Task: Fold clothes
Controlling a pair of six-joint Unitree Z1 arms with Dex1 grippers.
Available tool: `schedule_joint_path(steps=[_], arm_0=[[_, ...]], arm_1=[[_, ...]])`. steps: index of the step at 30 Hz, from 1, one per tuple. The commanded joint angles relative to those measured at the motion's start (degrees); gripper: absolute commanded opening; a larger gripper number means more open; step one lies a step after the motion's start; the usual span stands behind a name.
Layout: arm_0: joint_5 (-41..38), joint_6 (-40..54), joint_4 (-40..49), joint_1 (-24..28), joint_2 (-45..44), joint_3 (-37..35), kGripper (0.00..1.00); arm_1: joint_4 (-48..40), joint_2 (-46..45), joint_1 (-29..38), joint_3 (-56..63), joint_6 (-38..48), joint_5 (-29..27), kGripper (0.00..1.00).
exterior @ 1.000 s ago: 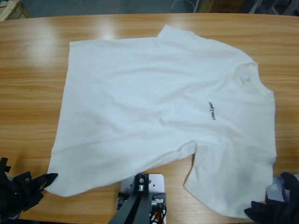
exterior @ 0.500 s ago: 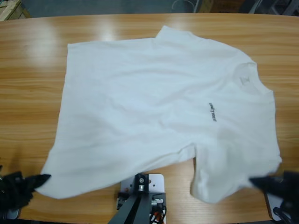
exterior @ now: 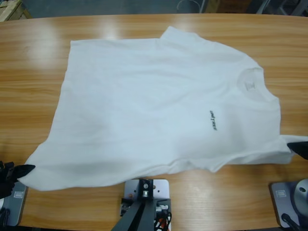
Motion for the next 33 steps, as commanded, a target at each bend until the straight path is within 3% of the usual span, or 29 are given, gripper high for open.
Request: schedule_joint_path(steps=[1, 6, 10, 15, 21, 28, 33], arm_0=[[-0.1, 8.4, 0.1, 7.2, -1.4, -3.0, 0.000], [-0.1, 20.0, -3.4, 11.9, -1.2, -4.4, 0.000], [-1.6, 37.0, -11.5, 19.4, 0.6, -5.9, 0.000], [-3.8, 48.5, -17.3, 25.0, 3.2, -6.5, 0.000], [-4.9, 49.9, -17.5, 32.2, 5.1, -5.6, 0.000], [-7.2, 48.3, -17.4, 34.9, 4.6, -3.5, 0.000], [-9.1, 48.7, -18.4, 43.7, 2.5, -2.8, 0.000]], arm_1=[[-4.7, -1.1, -11.9, -1.4, -19.7, 2.7, 0.000], [-9.8, 0.1, -22.5, -1.1, -30.1, 9.8, 0.000], [-14.5, 1.8, -33.7, -1.0, -39.7, 17.7, 0.000], [-19.9, 6.4, -45.1, -1.7, -47.7, 26.0, 0.000], [-21.2, 9.6, -59.1, -3.2, -55.8, 32.7, 0.000], [-22.1, 16.9, -74.1, -9.7, -67.2, 39.3, 0.000], [-22.0, 21.6, -80.8, -15.0, -72.7, 41.3, 0.000]])
